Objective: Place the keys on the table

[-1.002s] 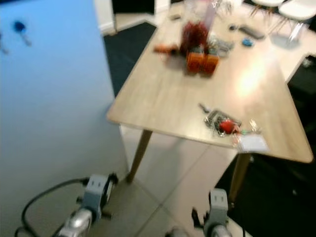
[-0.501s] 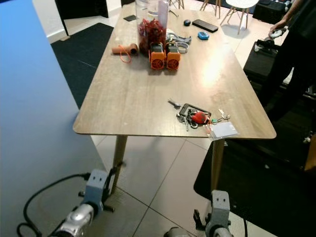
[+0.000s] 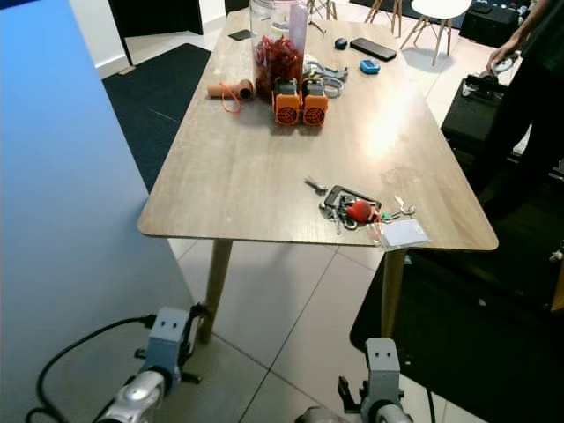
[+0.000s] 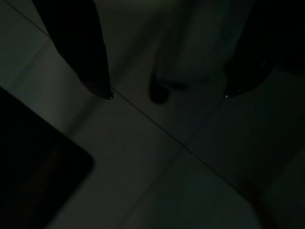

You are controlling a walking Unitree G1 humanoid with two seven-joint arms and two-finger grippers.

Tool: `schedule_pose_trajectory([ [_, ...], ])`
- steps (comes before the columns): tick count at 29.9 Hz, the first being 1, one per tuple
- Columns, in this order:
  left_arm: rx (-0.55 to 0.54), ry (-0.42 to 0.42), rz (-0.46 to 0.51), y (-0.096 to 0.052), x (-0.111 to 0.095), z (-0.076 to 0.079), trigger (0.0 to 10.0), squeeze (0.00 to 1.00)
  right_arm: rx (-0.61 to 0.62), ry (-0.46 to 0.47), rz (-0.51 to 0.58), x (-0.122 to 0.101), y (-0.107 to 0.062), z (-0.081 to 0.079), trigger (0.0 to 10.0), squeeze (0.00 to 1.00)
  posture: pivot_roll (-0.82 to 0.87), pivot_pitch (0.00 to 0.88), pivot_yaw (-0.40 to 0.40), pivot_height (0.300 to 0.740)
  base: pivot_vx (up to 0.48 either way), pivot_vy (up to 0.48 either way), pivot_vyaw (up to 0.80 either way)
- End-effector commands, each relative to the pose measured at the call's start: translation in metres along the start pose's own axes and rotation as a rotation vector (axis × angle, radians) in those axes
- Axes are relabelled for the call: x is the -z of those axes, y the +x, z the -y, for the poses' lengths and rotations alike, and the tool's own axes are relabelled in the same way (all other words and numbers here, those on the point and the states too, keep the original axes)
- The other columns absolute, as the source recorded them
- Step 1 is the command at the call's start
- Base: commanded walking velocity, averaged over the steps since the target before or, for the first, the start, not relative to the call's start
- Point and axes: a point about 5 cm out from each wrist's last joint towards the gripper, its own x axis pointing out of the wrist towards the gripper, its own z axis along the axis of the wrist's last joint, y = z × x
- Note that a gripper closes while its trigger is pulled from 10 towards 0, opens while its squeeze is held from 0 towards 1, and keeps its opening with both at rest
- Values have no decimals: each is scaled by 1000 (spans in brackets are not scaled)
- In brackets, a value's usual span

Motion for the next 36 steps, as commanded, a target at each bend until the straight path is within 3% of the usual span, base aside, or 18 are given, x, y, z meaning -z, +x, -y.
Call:
schedule_pose_trajectory([
  [1,-8,-22,-25,-2,7,0,10000,0,34,84,-8,3,-1,3,10000,0,56,65,-45,740,0,0,0],
  [20,29,-49,5,-2,3,0,10000,0,48,66,-49,12,-4,5,10000,0,47,52,-33,740,0,0,0],
  [29,42,-25,5,-3,5,3,10000,0,56,69,-54,14,-5,6,10000,0,44,55,-31,740,0,0,0],
  [36,60,-8,4,-2,5,7,10000,0,54,71,-57,15,-5,5,10000,0,46,63,-33,740,0,-434,0],
])
